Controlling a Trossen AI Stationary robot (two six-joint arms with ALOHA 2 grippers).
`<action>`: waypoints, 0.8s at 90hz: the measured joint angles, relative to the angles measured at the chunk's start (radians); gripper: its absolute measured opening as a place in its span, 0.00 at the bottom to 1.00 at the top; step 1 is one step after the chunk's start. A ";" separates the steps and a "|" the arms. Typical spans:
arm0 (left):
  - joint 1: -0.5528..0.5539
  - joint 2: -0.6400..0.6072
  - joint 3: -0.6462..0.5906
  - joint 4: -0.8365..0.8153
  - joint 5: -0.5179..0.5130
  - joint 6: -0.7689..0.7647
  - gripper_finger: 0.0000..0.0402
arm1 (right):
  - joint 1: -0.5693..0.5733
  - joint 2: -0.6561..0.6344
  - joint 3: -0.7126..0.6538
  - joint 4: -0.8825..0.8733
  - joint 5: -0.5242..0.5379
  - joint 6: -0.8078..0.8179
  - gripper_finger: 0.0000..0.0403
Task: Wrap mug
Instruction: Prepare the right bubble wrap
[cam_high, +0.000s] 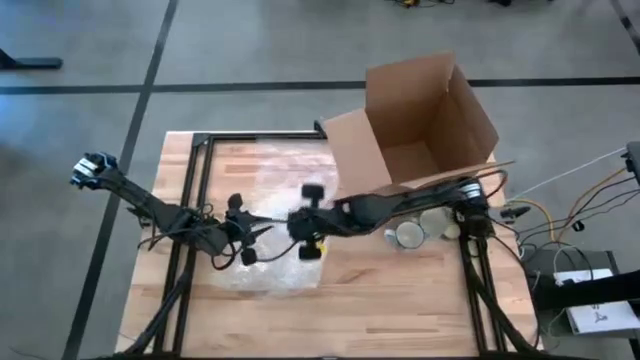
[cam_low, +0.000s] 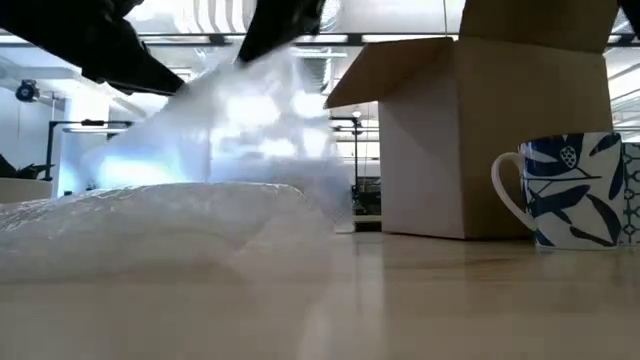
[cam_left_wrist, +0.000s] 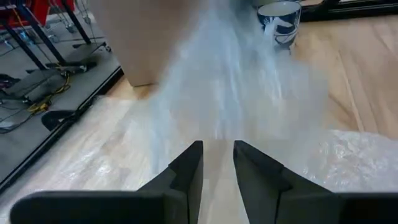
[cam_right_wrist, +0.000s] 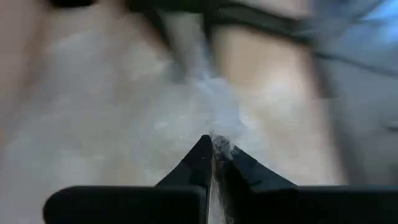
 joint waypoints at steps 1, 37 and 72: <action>0.000 0.000 0.000 -0.001 0.000 0.000 0.19 | 0.000 -0.008 0.000 -0.005 0.005 0.002 0.00; 0.000 0.002 0.000 0.000 0.000 0.007 0.19 | 0.000 -0.095 -0.031 -0.274 0.009 0.262 0.00; 0.009 0.014 0.000 0.081 -0.025 0.023 0.19 | 0.087 -0.093 -0.273 -0.303 -0.572 0.340 0.01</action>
